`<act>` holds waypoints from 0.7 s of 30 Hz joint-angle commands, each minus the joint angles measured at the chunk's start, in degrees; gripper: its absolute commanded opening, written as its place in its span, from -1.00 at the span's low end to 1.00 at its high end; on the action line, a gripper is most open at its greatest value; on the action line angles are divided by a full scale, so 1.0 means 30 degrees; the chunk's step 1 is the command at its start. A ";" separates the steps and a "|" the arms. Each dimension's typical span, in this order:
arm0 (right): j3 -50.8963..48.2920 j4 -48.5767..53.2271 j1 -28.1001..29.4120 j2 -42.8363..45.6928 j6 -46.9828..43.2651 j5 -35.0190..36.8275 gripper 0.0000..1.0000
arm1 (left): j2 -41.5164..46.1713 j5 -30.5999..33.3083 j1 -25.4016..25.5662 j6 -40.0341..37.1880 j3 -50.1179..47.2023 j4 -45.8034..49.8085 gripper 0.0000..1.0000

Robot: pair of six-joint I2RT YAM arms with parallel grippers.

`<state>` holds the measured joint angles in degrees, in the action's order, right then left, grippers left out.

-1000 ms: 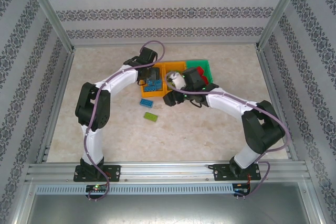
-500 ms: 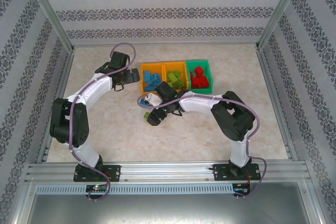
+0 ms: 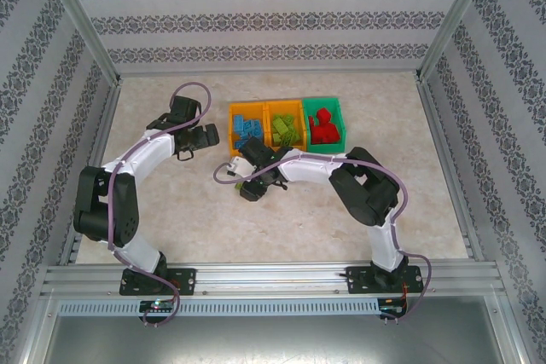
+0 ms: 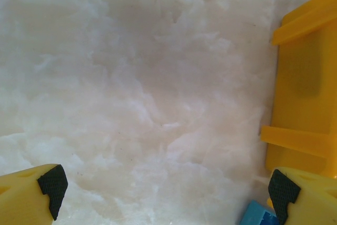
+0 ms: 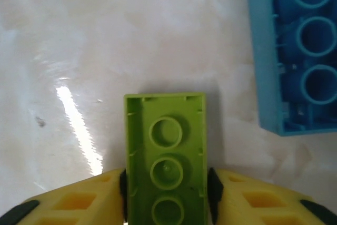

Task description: Sort the legos into containers by color

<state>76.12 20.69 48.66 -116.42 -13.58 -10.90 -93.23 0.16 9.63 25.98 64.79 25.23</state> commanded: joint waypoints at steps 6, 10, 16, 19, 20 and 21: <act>-0.1808 -0.1338 -0.1566 0.2899 0.1558 -0.1120 -0.40 | 0.0723 -0.1075 -0.0046 0.0070 -0.0821 -0.0704 0.99; -0.1555 -0.2130 -0.3431 0.4549 0.2688 -0.2822 -0.42 | 0.1298 -0.0959 0.0868 0.0181 -0.1386 -0.0797 0.99; 0.0800 -0.1586 -0.5730 0.3859 0.3894 -0.1434 -0.43 | 0.1867 -0.1012 0.2312 0.1104 -0.2287 -0.1166 0.99; 0.2378 -0.1026 -0.6832 0.2421 0.5269 -0.0599 -0.43 | 0.1796 -0.0377 0.3397 0.1388 -0.2522 -0.1190 0.99; 0.2796 -0.0939 -0.7134 0.1955 0.5745 -0.0462 -0.43 | 0.1634 -0.0192 0.3792 0.1375 -0.2496 -0.1226 0.99; 0.3295 -0.0824 -0.7375 0.1486 0.6122 -0.0374 -0.43 | 0.1434 -0.0101 0.4177 0.1236 -0.2442 -0.1288 0.99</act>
<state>83.26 16.03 28.45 -107.68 -0.62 -14.28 -88.77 -2.00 19.55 28.58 57.95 23.29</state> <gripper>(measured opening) 0.314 0.997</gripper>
